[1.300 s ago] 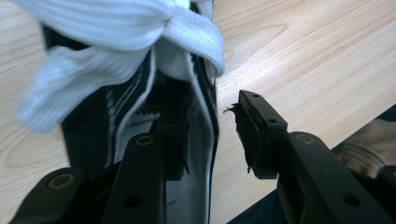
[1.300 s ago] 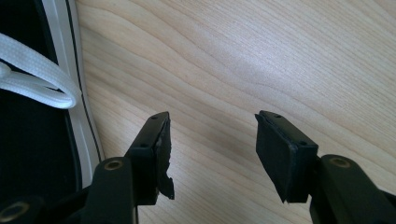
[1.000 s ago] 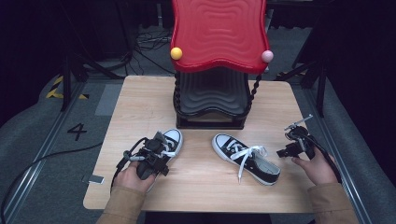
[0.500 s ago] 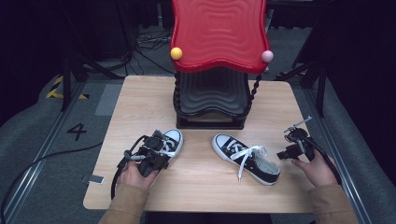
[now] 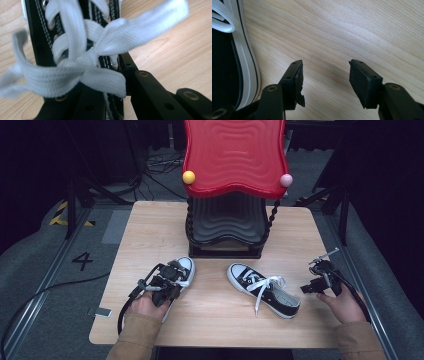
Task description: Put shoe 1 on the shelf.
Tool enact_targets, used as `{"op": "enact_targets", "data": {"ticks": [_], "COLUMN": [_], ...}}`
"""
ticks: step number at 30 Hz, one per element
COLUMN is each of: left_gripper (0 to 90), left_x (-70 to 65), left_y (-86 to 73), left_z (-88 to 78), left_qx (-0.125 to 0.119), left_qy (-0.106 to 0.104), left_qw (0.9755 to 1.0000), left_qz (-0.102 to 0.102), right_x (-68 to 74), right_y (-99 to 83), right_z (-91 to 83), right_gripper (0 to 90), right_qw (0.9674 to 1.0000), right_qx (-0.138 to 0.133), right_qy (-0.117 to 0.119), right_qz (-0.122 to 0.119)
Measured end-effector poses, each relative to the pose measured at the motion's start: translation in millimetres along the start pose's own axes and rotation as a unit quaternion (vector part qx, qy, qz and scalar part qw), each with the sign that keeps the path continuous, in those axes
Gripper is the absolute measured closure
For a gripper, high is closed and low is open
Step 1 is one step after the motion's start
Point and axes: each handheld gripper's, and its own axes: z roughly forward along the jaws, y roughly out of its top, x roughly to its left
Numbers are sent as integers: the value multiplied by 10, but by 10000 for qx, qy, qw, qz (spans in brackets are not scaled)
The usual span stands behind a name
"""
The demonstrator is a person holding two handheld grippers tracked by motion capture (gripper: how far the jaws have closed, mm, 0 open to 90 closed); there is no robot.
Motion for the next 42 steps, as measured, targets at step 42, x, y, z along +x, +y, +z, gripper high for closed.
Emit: {"op": "enact_targets", "data": {"ticks": [42], "left_gripper": [863], "left_x": [-699], "left_y": [651], "left_z": [-1061], "left_qx": [-1166], "left_qy": [-307], "left_qw": [9878], "left_qz": [985], "right_x": [-58], "right_y": [-214], "right_z": [-16], "right_gripper": [462], "right_qw": [9999], "right_qx": [47], "right_qy": [11], "right_qz": [164]}}
